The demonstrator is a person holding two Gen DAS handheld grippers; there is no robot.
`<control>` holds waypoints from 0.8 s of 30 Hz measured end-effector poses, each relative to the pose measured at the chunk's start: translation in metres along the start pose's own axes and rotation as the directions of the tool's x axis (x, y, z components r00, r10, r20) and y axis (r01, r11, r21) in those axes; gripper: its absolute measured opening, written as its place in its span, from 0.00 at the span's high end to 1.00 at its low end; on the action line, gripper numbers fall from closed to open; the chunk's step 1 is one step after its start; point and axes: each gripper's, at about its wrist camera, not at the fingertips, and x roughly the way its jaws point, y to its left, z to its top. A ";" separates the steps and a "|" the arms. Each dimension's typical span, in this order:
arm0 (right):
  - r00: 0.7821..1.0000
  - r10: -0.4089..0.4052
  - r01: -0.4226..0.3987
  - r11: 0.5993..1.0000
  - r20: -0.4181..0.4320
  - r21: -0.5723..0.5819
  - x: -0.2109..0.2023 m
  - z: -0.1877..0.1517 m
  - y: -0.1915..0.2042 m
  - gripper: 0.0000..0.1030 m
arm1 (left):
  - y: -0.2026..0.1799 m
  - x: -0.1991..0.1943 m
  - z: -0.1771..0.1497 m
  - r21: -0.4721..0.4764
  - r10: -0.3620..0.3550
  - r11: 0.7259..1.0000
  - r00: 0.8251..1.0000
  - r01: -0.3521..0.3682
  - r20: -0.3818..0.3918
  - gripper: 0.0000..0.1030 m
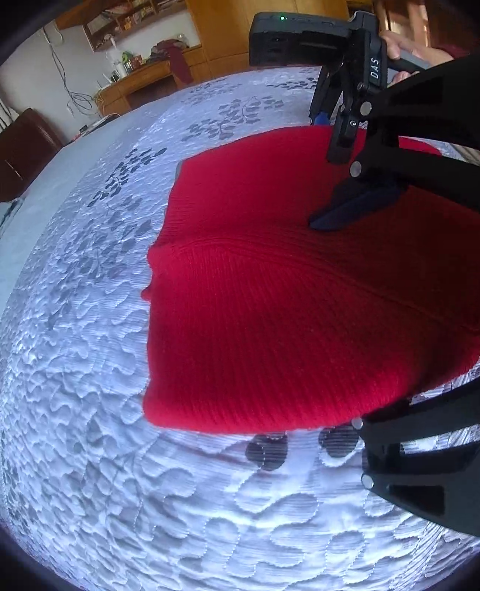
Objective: Fold small clothes
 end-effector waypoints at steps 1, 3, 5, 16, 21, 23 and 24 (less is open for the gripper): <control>1.000 0.007 -0.007 1.000 -0.002 -0.005 0.001 0.000 0.001 0.44 | 0.000 -0.001 -0.001 -0.008 -0.013 1.000 1.000 0.013 0.004 0.46; 1.000 0.012 -0.012 1.000 0.002 -0.014 0.000 -0.002 0.003 0.52 | 0.001 -0.005 -0.002 -0.040 -0.052 0.998 0.999 0.052 0.012 0.59; 0.999 0.030 -0.030 0.999 0.009 -0.010 -0.003 -0.003 0.002 0.60 | 0.002 -0.009 -0.003 -0.061 -0.073 0.995 0.997 0.074 0.018 0.64; 0.988 0.126 -0.127 0.992 0.089 0.009 -0.084 -0.016 -0.033 0.68 | -0.081 -0.029 -0.012 0.006 -0.186 0.983 0.982 0.186 0.039 0.69; 0.988 0.061 -0.064 0.998 0.139 0.017 -0.139 -0.012 -0.080 0.68 | -0.150 -0.010 0.005 0.049 -0.241 0.970 0.969 0.238 0.052 0.70; 0.988 0.040 -0.047 0.998 0.150 0.039 -0.152 -0.007 -0.106 0.68 | -0.174 0.006 0.012 0.060 -0.238 0.970 0.970 0.235 0.050 0.70; 0.988 0.037 -0.044 0.998 0.150 0.043 -0.154 -0.004 -0.118 0.68 | -0.185 0.019 0.017 0.062 -0.227 0.973 0.973 0.224 0.048 0.70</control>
